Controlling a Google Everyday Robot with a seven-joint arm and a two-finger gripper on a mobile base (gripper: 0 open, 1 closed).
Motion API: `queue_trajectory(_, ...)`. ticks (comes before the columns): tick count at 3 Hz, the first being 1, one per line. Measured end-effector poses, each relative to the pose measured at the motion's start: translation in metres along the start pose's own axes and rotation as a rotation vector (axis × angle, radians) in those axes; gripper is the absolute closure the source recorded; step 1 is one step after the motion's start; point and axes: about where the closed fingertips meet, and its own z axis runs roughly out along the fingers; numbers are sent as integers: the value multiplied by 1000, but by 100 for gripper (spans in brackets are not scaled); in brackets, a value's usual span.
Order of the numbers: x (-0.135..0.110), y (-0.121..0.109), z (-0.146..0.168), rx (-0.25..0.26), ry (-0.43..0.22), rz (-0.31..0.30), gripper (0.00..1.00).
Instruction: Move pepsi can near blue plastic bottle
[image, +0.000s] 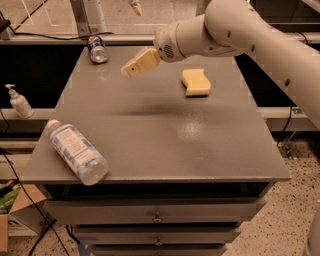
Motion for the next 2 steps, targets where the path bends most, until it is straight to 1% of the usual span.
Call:
queue_trajectory(1, -9, -19, 45, 43, -45, 38, 0)
queue_trajectory(2, -9, -18, 47, 40, -45, 41, 0)
